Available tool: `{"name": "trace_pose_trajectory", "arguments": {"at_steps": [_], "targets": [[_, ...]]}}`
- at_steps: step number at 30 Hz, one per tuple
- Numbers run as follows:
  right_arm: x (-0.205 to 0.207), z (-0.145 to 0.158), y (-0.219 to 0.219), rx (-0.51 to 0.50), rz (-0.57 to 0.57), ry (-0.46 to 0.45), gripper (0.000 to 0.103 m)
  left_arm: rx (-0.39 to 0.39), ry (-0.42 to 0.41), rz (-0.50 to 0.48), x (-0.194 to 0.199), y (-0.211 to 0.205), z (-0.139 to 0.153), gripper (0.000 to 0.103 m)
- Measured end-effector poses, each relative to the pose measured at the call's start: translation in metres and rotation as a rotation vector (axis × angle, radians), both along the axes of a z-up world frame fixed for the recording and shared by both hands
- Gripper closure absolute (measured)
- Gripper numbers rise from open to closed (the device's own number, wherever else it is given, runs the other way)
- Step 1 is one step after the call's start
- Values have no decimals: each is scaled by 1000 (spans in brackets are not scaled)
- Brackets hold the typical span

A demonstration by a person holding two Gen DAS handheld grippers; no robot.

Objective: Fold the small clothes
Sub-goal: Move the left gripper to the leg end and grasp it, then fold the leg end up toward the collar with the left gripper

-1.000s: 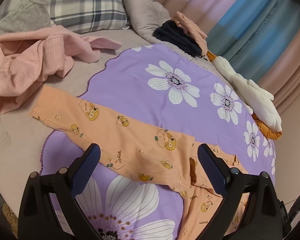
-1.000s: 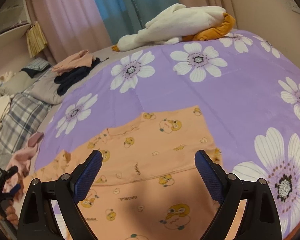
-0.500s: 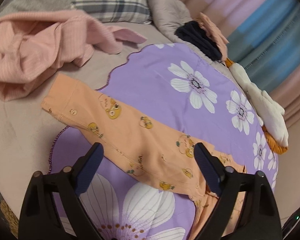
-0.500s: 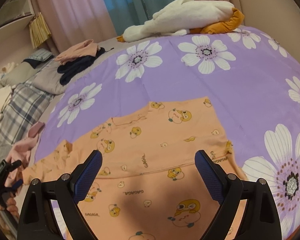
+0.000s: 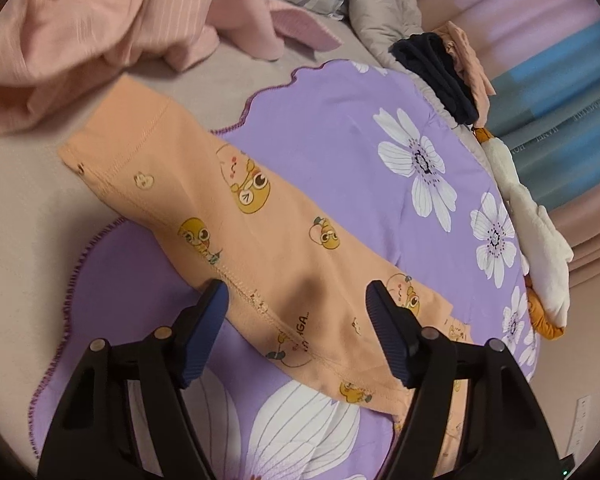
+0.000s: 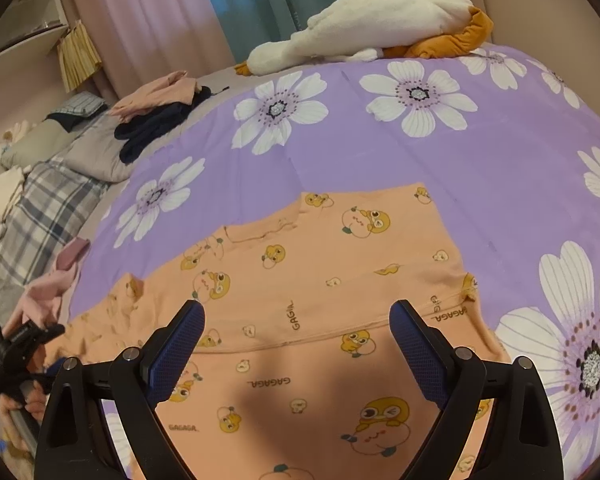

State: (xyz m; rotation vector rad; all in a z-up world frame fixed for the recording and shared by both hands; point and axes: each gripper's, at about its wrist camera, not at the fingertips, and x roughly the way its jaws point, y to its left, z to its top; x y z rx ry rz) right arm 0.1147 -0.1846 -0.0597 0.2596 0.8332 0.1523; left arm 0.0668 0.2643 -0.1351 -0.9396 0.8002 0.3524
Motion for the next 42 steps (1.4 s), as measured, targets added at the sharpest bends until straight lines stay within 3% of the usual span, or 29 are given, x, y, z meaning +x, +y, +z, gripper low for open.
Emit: {"name": "trace_pose_trajectory", "arguments": {"at_steps": [3,8,11,15,21,23,30,31,33,34,42], "targets": [[2,-3,0,4,-1,9,10,-51,20,24,4,4,-12,46],[3,-4,0,7,2,17,10,-44,10,55,5,4,-13,50],[2,-5,-1,8,3,26,10,-32,37,65,2,4,-10,60],[1,-4,-2,4,3,18,10,-67,30,52,-5,11,-1,60],[3,-5,-4,9,-5,24,10,43,80,97,-14,19,6,54],[4,-6,-3,9,-2,29,10,-7,100,92,-10,22,-6,55],[7,-9,-4,13,7,43,10,-120,-35,129,2,32,-23,55],[7,-9,-4,14,7,45,10,-128,-41,137,2,33,-23,57],[7,-10,-4,11,7,47,10,-114,-37,151,3,33,-23,84],[6,-10,-5,10,6,48,10,-96,-24,158,4,33,-24,89],[6,-8,-5,9,8,39,10,9,-96,143,8,14,6,94]]}}
